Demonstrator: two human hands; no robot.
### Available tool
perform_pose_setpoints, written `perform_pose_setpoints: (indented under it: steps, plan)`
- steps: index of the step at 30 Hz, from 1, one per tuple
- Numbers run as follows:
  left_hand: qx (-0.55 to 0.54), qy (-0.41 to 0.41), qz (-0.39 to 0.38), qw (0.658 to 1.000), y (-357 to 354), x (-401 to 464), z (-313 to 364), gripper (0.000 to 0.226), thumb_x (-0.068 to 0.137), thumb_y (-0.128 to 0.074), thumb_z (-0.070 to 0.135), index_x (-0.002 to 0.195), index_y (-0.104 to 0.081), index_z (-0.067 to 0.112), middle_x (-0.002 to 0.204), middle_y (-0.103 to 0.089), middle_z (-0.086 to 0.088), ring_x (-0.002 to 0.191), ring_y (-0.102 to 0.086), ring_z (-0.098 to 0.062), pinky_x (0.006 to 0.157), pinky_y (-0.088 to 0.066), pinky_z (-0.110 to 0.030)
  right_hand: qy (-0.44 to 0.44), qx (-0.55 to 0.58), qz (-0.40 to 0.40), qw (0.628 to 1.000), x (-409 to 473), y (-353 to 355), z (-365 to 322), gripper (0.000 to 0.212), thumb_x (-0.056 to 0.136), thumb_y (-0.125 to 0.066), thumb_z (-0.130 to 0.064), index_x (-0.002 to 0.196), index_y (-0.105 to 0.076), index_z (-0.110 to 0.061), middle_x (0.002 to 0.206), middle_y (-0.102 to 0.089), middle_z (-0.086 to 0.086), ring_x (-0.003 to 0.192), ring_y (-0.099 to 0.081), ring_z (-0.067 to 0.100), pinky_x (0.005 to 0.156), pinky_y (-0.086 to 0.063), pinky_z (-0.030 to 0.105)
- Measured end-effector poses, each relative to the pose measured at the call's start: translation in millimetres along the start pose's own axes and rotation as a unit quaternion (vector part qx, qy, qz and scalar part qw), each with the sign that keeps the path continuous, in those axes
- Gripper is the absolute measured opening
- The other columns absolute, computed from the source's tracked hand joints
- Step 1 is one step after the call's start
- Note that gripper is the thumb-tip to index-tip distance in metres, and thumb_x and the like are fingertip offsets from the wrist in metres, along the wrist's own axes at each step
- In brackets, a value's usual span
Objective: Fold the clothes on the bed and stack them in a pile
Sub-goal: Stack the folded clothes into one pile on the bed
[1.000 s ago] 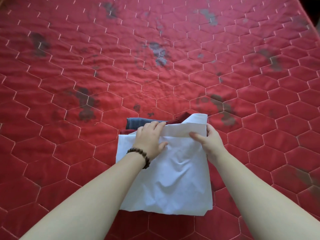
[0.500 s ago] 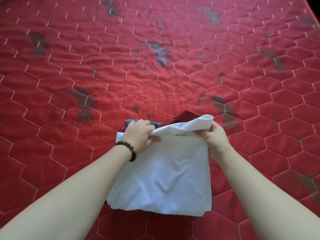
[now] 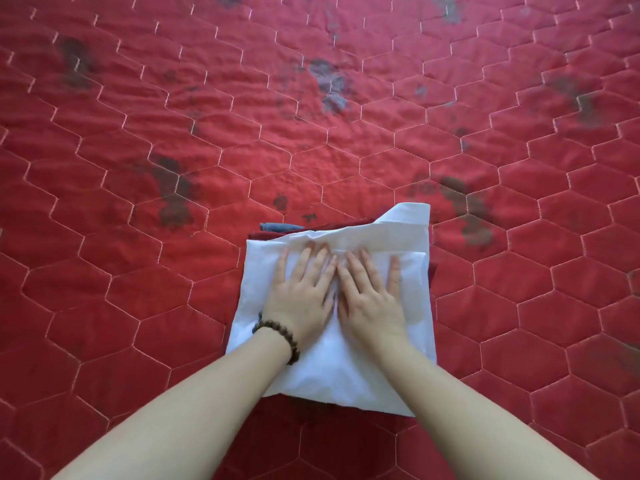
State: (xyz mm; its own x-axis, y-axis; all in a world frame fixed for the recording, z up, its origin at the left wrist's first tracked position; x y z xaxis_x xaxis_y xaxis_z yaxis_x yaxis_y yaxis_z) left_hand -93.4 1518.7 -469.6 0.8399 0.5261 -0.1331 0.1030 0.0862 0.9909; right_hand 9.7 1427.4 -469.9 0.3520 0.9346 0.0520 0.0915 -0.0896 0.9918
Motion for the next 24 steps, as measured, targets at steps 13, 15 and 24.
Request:
perform_pose_setpoints:
  steps: [13, 15, 24]
  plan:
    - [0.014, 0.137, -0.017, 0.990, 17, -28, -55, 0.063, 0.096, -0.013, 0.049, 0.151, 0.006, 0.026, 0.162, 0.004, -0.003, 0.148, 0.005, -0.027, 0.113, 0.011, -0.058, -0.215, 0.079, -0.017, 0.973, -37, 14, 10, 0.051, 0.098, -0.042, -0.026, 0.148, -0.033, -0.023, 0.159, -0.018, 0.007, 0.148, -0.008, 0.029, 0.111, -0.004, 0.066]
    - [0.000, 0.072, 0.021, 0.997, 27, -46, -28, 0.064, 0.093, -0.022, 0.039, 0.150, -0.026, 0.011, 0.157, -0.022, -0.013, 0.146, -0.019, -0.030, 0.115, -0.002, -0.058, -0.144, 0.071, 0.035, 0.986, -48, 20, -12, 0.050, 0.091, -0.041, -0.022, 0.139, -0.048, -0.009, 0.152, -0.034, 0.014, 0.144, -0.023, 0.031, 0.111, -0.011, 0.064]
    - [0.015, -0.069, -0.071, 0.995, -9, -75, -20, 0.055, 0.096, -0.027, 0.041, 0.144, -0.040, 0.018, 0.151, -0.037, -0.007, 0.141, -0.033, -0.024, 0.113, -0.025, -0.056, -0.012, -0.011, -0.153, 0.988, -66, -16, -14, 0.056, 0.095, -0.031, -0.042, 0.147, -0.036, -0.022, 0.155, -0.030, -0.001, 0.145, -0.023, 0.019, 0.113, -0.007, 0.064]
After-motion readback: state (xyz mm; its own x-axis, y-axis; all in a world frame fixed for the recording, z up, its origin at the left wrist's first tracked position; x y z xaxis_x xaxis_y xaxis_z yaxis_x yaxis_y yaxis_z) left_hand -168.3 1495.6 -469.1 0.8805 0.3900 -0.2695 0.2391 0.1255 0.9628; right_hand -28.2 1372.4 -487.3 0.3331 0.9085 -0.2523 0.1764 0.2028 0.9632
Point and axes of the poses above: each hand's wrist, its own x-axis towards the middle knuckle, its own y-axis out of the back of the hand, z = x × y, the point moved 1 cm from there along x, towards the middle knuckle
